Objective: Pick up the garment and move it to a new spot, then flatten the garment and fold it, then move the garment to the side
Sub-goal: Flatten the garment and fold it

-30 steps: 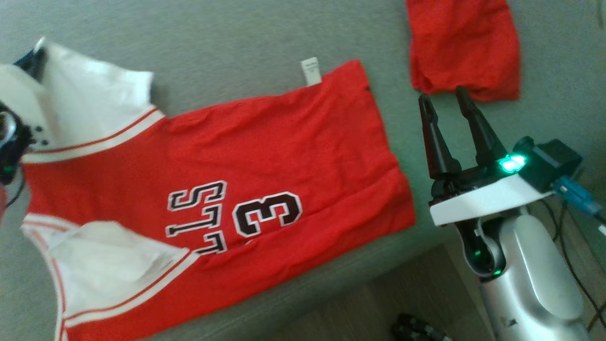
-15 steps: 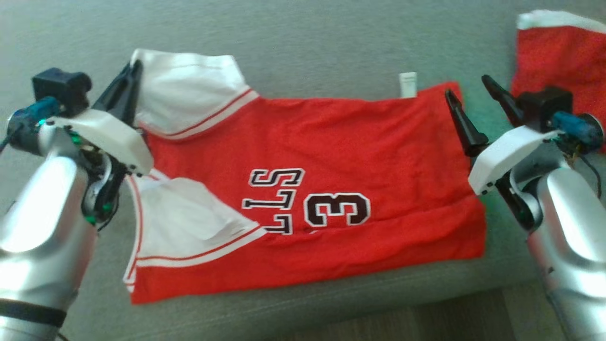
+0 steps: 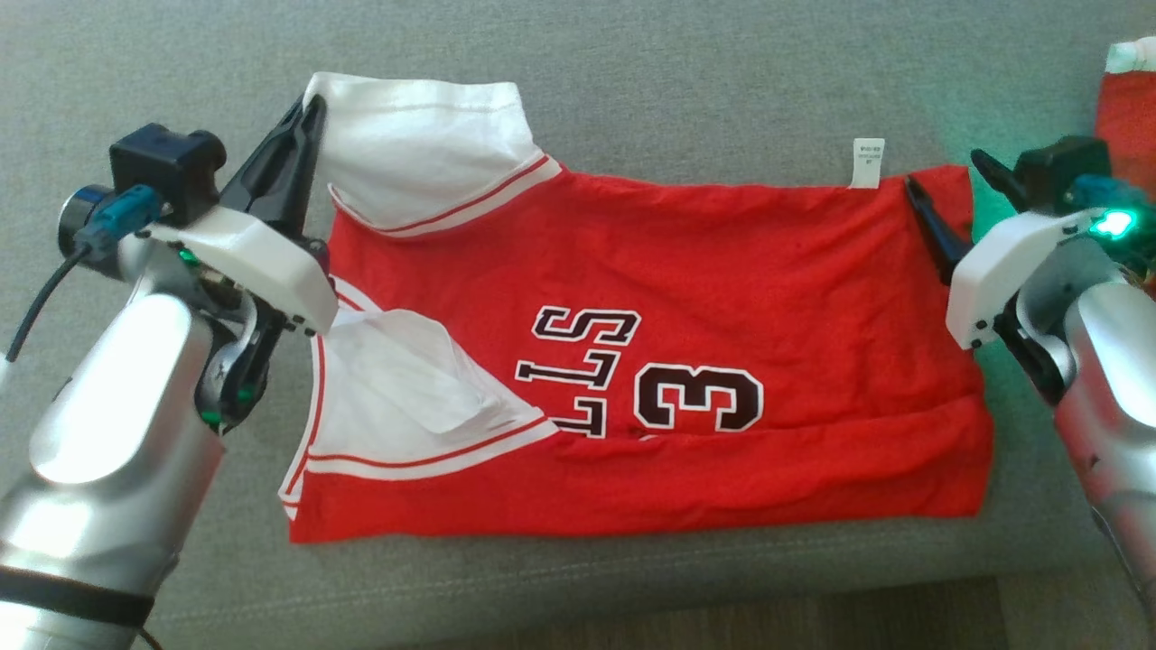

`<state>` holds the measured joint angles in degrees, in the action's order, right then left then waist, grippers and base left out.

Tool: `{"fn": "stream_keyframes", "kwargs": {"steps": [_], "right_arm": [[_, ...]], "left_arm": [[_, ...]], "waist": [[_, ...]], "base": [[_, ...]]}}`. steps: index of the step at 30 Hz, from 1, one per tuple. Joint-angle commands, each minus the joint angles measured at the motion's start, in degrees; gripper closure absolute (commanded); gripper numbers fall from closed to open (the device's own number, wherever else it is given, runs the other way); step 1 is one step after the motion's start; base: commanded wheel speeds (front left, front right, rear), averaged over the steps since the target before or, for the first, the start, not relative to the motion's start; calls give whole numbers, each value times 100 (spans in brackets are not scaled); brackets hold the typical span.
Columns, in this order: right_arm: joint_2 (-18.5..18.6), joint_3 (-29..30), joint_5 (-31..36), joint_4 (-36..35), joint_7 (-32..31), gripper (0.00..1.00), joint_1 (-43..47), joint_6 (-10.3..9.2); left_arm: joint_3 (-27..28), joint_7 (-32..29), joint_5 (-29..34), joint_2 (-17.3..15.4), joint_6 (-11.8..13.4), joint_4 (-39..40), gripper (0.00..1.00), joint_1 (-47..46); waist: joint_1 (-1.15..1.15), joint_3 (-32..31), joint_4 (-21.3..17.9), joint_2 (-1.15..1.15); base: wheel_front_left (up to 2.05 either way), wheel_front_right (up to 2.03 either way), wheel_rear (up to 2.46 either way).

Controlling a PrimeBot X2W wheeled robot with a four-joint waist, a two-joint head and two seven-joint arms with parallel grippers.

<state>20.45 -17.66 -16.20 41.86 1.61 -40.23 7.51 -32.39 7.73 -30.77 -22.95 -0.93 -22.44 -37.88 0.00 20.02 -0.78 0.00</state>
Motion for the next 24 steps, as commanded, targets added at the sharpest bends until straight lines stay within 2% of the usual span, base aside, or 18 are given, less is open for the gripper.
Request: {"fn": "stream_keyframes", "kwargs": {"steps": [1,17,18,19,24], "right_arm": [[110,-88,-46,41,114,0,-123,-2],[131,-685,-155,1255,580,0,-695,-2],[97,-770,-253,1367,553,7,-738,-2],[90,-825,-315,1413,531,100,-751,-2],[171,-1064,-475,1538,722,100,-780,-2]], "left_arm": [[205,66,36,-199,56,204,100,-134],[111,-72,3,-306,85,415,100,-84],[97,-82,-4,-311,85,422,100,-75],[89,-87,-8,-311,85,422,100,-69],[83,-79,-43,-330,111,403,100,-6]], "waist": [[0,-13,19,0],[0,59,113,0],[0,64,132,0],[0,63,141,0],[0,2,165,0]], "base": [[0,0,0],[0,0,0],[0,0,0],[0,0,0],[0,0,0]]}}
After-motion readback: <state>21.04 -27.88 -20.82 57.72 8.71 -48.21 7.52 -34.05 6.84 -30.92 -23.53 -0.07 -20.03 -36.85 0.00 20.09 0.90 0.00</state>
